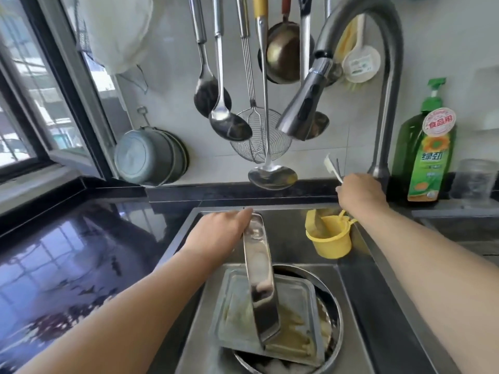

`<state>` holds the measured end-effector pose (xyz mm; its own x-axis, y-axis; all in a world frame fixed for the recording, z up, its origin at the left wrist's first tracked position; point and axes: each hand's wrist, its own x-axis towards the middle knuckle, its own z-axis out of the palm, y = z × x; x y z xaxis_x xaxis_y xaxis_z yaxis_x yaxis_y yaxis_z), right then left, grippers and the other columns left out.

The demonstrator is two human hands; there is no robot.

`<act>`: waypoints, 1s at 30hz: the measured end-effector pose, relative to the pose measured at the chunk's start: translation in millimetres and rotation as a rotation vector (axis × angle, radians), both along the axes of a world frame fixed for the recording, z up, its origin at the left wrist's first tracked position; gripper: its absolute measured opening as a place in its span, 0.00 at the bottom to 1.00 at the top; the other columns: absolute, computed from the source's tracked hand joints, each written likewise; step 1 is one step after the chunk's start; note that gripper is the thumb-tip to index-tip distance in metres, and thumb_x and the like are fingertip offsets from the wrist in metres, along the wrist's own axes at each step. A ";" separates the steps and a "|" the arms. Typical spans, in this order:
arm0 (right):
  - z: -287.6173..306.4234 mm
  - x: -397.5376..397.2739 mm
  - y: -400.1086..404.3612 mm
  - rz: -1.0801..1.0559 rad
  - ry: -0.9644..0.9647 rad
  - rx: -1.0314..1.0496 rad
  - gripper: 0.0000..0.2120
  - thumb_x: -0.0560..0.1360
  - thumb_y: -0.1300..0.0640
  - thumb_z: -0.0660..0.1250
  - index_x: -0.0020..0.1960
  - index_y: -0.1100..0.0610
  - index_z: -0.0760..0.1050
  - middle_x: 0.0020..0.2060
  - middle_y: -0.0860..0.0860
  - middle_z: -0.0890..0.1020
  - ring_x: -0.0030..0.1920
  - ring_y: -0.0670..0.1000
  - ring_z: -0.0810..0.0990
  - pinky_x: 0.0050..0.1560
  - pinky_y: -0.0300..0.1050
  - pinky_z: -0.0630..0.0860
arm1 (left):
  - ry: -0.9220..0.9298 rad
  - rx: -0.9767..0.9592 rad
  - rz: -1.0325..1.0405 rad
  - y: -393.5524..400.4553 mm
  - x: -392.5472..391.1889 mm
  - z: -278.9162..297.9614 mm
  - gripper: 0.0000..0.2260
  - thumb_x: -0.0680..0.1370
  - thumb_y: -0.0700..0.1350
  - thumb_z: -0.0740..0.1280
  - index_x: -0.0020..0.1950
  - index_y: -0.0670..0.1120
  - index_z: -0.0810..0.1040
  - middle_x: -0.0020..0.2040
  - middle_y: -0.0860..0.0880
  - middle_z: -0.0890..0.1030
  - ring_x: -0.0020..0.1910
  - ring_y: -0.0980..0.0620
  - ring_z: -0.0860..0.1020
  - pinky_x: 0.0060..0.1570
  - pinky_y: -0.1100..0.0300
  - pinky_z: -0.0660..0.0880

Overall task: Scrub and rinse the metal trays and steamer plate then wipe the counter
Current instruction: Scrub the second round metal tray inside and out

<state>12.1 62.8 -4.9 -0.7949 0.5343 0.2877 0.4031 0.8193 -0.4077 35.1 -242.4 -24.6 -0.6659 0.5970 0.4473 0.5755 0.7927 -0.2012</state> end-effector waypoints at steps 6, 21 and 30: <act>-0.5 3.6 -5.9 -0.007 -0.054 0.090 0.10 0.79 0.62 0.68 0.60 0.62 0.79 0.42 0.57 0.78 0.40 0.56 0.79 0.36 0.48 0.79 | -0.280 0.451 0.080 25.6 7.1 1.7 0.13 0.79 0.36 0.68 0.61 0.49 0.82 0.47 0.47 0.85 0.42 0.45 0.83 0.43 0.53 0.81; 17.9 -9.2 -6.5 -0.025 -0.054 0.136 0.09 0.79 0.60 0.69 0.58 0.63 0.80 0.38 0.56 0.76 0.36 0.55 0.74 0.26 0.43 0.65 | -1.116 1.448 0.159 26.8 38.2 20.6 0.07 0.79 0.30 0.66 0.48 0.42 0.74 0.45 0.40 0.81 0.40 0.45 0.83 0.39 0.51 0.83; 10.4 85.7 -45.3 0.377 -0.202 0.151 0.12 0.85 0.53 0.50 0.54 0.53 0.72 0.51 0.58 0.81 0.46 0.60 0.78 0.44 0.51 0.74 | -1.122 1.583 0.194 -16.1 77.2 0.2 0.11 0.81 0.34 0.66 0.61 0.42 0.83 0.52 0.41 0.86 0.47 0.45 0.85 0.47 0.47 0.84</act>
